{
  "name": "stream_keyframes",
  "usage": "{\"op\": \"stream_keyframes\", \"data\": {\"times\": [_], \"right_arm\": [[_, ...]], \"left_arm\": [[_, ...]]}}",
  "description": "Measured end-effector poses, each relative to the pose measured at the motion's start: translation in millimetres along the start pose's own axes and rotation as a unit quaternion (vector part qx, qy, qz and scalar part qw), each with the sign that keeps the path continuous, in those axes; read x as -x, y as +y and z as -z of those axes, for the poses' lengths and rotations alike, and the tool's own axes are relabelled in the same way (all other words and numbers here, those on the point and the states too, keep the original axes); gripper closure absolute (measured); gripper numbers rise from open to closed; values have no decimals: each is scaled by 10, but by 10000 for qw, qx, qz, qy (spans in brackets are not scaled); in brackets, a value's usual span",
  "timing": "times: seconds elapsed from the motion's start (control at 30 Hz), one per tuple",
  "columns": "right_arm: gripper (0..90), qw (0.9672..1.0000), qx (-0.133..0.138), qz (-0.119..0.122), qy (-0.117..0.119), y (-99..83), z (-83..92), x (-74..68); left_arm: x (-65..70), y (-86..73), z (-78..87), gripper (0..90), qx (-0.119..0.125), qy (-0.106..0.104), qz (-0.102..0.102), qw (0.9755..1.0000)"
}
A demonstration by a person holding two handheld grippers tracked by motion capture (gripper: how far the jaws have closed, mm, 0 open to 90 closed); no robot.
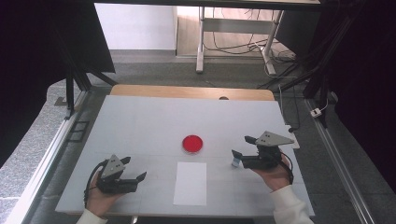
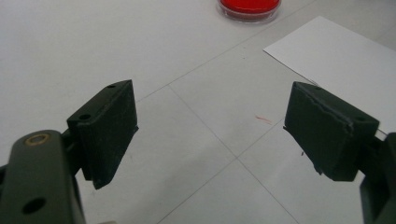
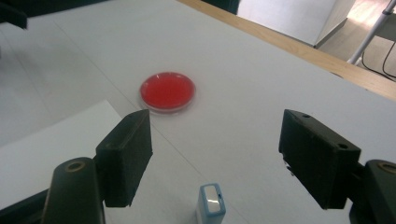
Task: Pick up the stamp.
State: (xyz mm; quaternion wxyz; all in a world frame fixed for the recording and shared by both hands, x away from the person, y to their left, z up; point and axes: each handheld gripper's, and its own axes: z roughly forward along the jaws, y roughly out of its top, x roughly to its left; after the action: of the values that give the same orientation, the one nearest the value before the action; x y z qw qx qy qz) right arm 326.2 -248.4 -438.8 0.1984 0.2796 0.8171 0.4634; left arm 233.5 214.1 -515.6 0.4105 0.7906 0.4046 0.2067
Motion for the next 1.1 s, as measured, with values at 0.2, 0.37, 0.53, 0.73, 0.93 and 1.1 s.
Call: {"op": "stream_keyframes", "data": {"times": [0.2, 0.37, 0.53, 0.73, 0.93, 1.1], "right_arm": [[264, 9996, -245, 88, 60, -200, -101, 29], [274, 9989, -408, -154, 145, -378, -137, 95], [291, 9984, -519, -173, 165, -435, -176, 107], [375, 9979, -621, -42, 197, -450, -249, 63], [530, 9975, -686, 11, 161, -470, -303, 49], [613, 9975, -691, -7, 168, -488, -309, 60]], "left_arm": [[-14, 4, -36, 168, -60, -15, -44, 10000], [-7, 21, -60, 168, -87, -4, -72, 9999], [10, 18, -78, 167, -128, -3, -113, 9999], [3, 8, -77, 167, -136, -6, -109, 9998], [-3, 4, -69, 168, -122, 12, -101, 9999], [-3, 3, -79, 167, -148, 23, -107, 9998]]}}
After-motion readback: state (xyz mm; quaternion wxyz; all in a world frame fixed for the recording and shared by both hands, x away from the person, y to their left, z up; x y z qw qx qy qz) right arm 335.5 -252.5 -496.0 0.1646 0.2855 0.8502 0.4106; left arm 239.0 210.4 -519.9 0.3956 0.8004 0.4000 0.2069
